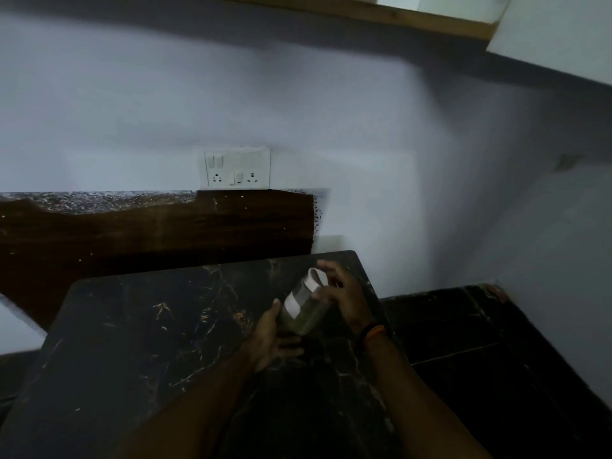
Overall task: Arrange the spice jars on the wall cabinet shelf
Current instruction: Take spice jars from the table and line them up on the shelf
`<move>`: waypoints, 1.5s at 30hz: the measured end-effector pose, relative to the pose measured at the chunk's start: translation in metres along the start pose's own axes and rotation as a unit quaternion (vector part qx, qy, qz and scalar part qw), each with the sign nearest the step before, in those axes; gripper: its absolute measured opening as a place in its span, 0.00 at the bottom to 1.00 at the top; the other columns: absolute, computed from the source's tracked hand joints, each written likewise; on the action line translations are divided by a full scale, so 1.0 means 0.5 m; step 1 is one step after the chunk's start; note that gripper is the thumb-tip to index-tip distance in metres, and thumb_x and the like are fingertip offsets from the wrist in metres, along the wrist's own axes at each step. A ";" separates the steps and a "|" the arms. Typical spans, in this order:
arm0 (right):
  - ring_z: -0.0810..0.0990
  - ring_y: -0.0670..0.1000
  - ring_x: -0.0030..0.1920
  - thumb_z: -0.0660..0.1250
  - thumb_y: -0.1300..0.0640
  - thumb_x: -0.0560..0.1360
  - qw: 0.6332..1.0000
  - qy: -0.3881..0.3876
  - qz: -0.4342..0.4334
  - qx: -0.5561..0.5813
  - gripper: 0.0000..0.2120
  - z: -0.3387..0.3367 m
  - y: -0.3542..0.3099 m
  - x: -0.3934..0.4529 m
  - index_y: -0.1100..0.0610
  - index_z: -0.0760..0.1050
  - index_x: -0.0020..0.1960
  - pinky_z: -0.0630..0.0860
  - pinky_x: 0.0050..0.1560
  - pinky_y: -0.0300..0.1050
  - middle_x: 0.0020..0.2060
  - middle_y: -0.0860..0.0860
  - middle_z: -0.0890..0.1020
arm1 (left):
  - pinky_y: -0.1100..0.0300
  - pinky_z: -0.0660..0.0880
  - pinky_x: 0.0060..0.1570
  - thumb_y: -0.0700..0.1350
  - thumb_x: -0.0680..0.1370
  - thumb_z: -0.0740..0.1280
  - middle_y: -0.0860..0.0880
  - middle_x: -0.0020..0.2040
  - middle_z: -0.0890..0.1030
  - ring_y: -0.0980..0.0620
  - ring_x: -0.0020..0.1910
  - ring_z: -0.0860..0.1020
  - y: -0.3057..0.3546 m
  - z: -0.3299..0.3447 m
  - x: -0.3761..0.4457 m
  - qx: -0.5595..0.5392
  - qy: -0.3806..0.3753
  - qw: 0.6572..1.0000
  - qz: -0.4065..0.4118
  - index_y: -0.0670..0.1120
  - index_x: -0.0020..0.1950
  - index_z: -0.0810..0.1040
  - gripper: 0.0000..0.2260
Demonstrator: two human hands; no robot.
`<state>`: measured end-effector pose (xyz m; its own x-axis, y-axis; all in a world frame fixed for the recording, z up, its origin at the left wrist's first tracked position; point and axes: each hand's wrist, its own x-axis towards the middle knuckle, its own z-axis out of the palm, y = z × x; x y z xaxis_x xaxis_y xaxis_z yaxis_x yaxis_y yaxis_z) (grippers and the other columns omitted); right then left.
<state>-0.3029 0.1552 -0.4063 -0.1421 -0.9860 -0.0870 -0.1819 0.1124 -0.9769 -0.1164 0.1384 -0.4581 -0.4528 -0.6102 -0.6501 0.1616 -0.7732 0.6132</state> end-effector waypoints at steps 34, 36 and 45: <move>0.80 0.64 0.64 0.70 0.47 0.77 0.962 0.078 -0.228 0.125 0.23 -0.170 -0.568 0.051 0.58 0.75 0.68 0.77 0.66 0.62 0.64 0.60 0.81 | 0.34 0.74 0.63 0.39 0.74 0.73 0.32 0.62 0.79 0.30 0.60 0.79 0.422 0.344 -0.203 -0.040 -0.271 0.908 0.318 0.40 0.62 0.78 0.17; 0.79 0.64 0.65 0.70 0.49 0.78 0.959 0.084 -0.238 0.129 0.21 -0.183 -0.598 0.053 0.58 0.75 0.66 0.75 0.67 0.65 0.64 0.61 0.80 | 0.36 0.76 0.61 0.39 0.72 0.74 0.34 0.58 0.82 0.32 0.59 0.80 0.446 0.368 -0.215 -0.046 -0.286 0.900 0.326 0.41 0.56 0.82 0.13; 0.83 0.58 0.61 0.75 0.42 0.72 0.952 0.103 -0.279 0.077 0.27 -0.252 -0.741 0.050 0.56 0.77 0.65 0.80 0.62 0.59 0.60 0.55 0.84 | 0.37 0.76 0.62 0.38 0.72 0.72 0.34 0.58 0.79 0.34 0.65 0.76 0.550 0.475 -0.278 -0.031 -0.319 0.872 0.370 0.38 0.56 0.80 0.12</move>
<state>-0.3617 0.1044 -0.0219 -0.2559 -0.8398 0.4789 -0.1425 -0.4572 -0.8779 -0.2172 0.0517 -0.0925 -0.5965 -0.7414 0.3076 0.6544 -0.2272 0.7212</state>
